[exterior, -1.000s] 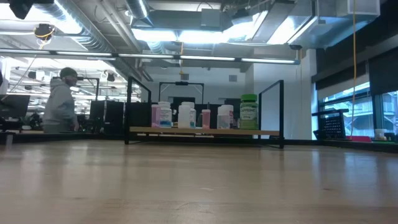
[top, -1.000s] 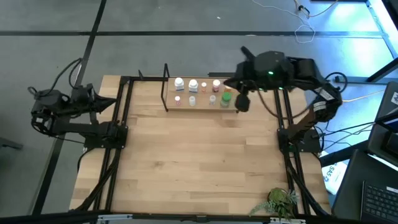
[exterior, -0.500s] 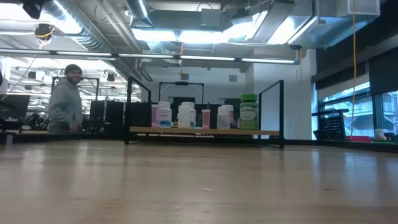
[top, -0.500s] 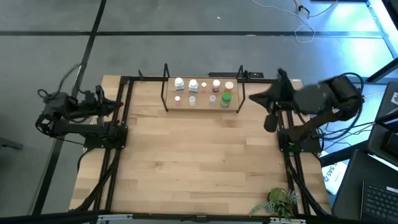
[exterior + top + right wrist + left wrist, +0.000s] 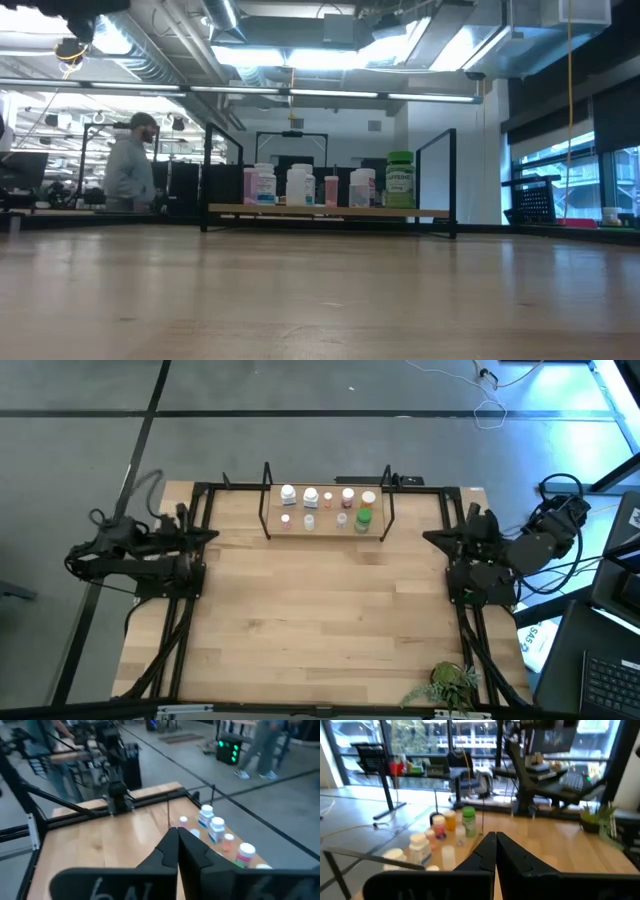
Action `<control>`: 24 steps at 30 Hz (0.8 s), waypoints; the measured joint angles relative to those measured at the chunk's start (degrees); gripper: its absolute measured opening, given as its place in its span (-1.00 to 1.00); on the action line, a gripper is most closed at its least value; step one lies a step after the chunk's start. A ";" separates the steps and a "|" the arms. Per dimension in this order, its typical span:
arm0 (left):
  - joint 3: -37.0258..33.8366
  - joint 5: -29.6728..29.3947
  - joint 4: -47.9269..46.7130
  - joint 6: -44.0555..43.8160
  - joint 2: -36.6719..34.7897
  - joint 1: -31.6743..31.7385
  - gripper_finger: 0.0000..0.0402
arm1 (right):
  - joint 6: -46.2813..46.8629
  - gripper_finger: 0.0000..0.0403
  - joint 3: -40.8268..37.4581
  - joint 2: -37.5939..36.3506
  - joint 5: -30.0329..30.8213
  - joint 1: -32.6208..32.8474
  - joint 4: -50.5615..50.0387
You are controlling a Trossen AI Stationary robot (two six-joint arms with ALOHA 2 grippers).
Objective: Pick and place medicine bottles onto shelf by color
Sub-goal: Return to Home Position
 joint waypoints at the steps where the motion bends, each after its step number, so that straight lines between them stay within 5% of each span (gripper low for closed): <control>1: -1.05 0.21 0.45 0.04 0.08 0.00 -1.00 | -1.15 -0.99 -2.77 -2.00 0.36 0.71 2.61; 10: -6.09 0.36 5.45 -1.60 0.02 0.00 -1.00 | -10.72 -0.98 -23.89 -19.99 0.12 4.03 22.66; 24: -10.54 2.04 8.83 -0.18 0.01 0.00 -1.00 | -24.16 -0.98 -49.10 -42.92 -17.58 4.00 46.99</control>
